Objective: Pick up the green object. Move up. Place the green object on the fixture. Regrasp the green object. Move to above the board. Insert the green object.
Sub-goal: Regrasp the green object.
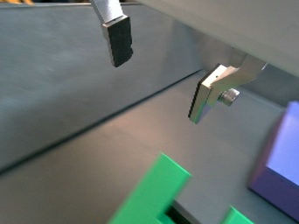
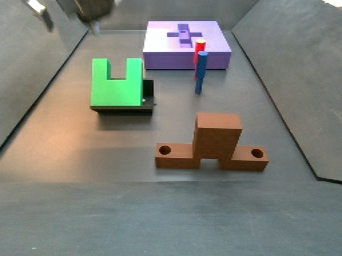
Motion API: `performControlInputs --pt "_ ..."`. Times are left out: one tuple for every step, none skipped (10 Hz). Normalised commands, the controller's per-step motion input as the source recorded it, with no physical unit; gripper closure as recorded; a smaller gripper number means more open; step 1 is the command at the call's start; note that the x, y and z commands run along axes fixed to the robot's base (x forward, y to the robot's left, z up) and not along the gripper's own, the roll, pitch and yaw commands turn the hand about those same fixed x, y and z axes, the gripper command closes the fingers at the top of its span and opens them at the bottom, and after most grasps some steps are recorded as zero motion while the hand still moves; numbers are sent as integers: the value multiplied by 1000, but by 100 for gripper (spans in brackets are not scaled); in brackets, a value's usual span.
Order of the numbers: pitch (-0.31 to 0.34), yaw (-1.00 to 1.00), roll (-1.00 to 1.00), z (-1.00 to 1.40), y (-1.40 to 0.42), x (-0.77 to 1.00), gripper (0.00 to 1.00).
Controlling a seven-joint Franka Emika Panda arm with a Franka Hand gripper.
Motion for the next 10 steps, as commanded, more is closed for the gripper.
performControlInputs --pt "86 563 1000 343 0 311 0" --pt "180 480 1000 251 0 226 0" --pt "306 451 1000 80 0 129 0" --pt "420 437 1000 6 0 63 0" --pt "534 423 1000 17 0 3 0" --pt "540 386 1000 69 0 0 0" --pt "440 249 1000 114 0 143 0" --pt "417 143 1000 109 23 237 0" --pt "440 80 1000 106 31 249 0" --pt "483 0 1000 91 31 269 0"
